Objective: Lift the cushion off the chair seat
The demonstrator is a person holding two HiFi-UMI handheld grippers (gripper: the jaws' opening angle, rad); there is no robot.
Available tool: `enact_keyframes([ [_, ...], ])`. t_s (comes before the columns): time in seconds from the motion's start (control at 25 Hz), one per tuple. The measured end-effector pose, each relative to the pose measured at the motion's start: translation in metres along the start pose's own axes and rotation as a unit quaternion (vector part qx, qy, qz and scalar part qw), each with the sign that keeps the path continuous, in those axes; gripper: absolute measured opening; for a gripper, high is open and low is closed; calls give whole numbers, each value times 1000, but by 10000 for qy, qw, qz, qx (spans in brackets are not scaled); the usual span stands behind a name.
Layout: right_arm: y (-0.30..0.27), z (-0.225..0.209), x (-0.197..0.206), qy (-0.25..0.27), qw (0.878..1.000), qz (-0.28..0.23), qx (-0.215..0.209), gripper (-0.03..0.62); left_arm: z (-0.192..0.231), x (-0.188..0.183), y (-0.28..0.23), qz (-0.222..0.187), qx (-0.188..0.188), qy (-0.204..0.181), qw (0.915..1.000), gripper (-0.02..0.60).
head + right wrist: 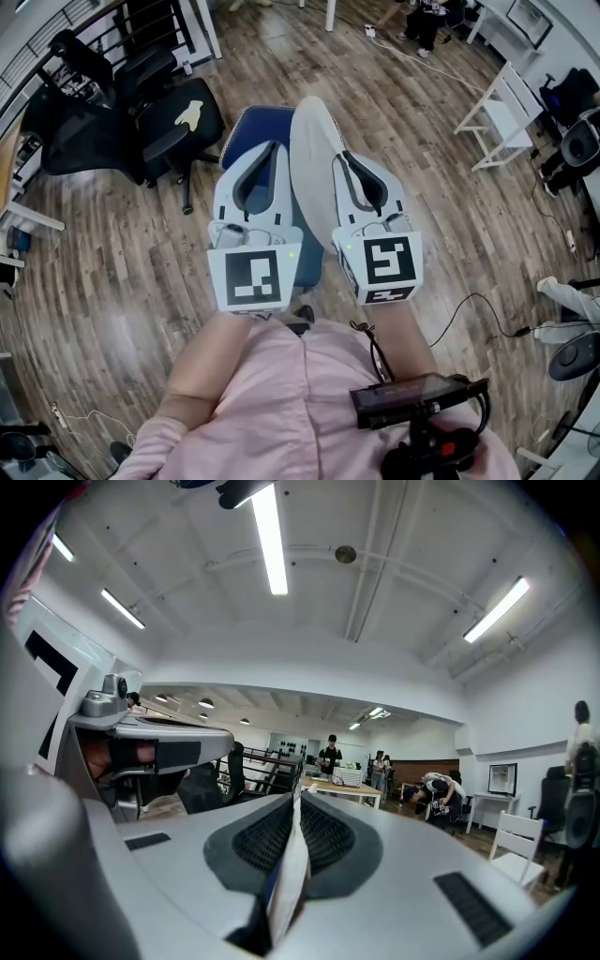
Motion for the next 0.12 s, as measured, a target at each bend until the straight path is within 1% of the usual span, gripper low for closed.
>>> enact_keyframes([
  [0.12, 1, -3, -1, 9, 10000, -1, 9, 26, -3, -2, -2, -8, 11, -21, 10000, 15],
])
Point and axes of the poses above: the fingertips, and each gripper's own axes: y backward along the fingers, z to its left, x out of its underside, the point moved 6 cm from there along y, backward along the fingers, and after that the axes turned 14 degrees about x, right-handed, at the moved point
